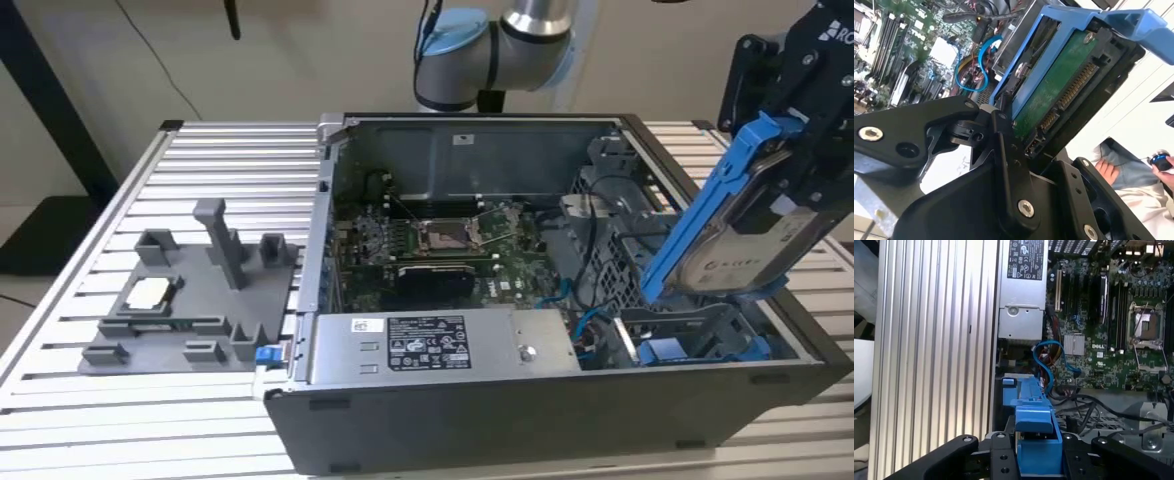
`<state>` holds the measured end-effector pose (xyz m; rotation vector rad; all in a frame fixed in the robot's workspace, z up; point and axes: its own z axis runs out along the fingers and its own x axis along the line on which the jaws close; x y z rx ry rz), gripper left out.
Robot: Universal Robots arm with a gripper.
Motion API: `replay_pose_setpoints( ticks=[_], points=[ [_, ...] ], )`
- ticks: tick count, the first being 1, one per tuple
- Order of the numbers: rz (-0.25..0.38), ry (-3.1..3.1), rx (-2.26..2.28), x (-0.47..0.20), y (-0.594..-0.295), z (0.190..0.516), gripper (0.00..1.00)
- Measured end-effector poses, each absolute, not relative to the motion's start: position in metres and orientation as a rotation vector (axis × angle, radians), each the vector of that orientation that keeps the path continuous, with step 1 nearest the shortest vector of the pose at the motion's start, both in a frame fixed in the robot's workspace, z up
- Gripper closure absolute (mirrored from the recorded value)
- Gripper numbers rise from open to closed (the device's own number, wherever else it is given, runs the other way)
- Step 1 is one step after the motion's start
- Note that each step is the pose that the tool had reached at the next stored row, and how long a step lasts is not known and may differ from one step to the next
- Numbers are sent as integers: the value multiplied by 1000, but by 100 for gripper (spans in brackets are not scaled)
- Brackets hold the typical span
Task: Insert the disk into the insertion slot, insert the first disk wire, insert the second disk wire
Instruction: 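Insert the disk into the insertion slot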
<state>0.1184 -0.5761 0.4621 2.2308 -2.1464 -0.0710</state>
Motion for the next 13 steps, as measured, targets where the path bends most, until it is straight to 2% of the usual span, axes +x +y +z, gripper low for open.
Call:
replay_pose_setpoints(
  ticks=[13],
  points=[
    [-65,-2187,2202,118,-577,444,67]
  ],
)
